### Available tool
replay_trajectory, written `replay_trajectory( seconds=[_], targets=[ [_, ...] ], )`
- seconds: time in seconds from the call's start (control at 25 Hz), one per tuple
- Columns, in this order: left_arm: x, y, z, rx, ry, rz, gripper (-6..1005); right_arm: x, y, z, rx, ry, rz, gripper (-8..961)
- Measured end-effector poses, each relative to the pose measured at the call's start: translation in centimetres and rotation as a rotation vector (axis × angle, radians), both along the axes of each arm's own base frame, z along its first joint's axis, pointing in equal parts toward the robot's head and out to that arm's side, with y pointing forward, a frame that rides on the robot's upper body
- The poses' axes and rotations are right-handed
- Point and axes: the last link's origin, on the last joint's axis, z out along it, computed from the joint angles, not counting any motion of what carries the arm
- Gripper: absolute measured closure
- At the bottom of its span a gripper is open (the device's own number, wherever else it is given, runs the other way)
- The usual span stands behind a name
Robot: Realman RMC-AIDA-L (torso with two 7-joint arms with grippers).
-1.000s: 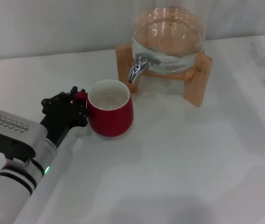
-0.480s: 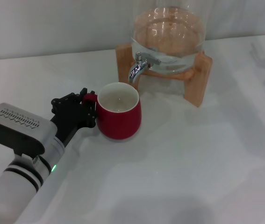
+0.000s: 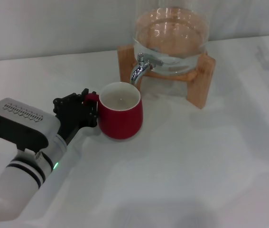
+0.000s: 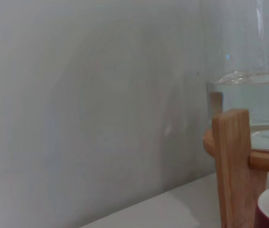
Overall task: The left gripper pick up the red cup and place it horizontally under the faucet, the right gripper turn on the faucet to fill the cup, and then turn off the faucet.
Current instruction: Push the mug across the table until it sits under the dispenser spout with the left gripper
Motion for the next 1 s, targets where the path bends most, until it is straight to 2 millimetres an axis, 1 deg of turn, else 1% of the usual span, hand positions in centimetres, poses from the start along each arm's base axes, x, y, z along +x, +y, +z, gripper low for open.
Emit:
replay_trajectory(
  seconds=[0.4, 0.76, 1.0],
  targets=[
    [0.6, 0.5, -0.4, -0.029, 0.019, -0.001, 873, 0.0, 0.0, 0.0, 0.001, 0.001, -0.001, 251],
    [0.4, 1.1, 0.3, -0.005, 0.025, 0.003, 874, 0.0, 0.0, 0.0, 0.002, 0.002, 0.0, 251],
    [0.4, 1.3, 0.3, -0.009, 0.034, 0.002, 874, 0.0, 0.0, 0.0, 0.002, 0.002, 0.0, 251]
  ],
)
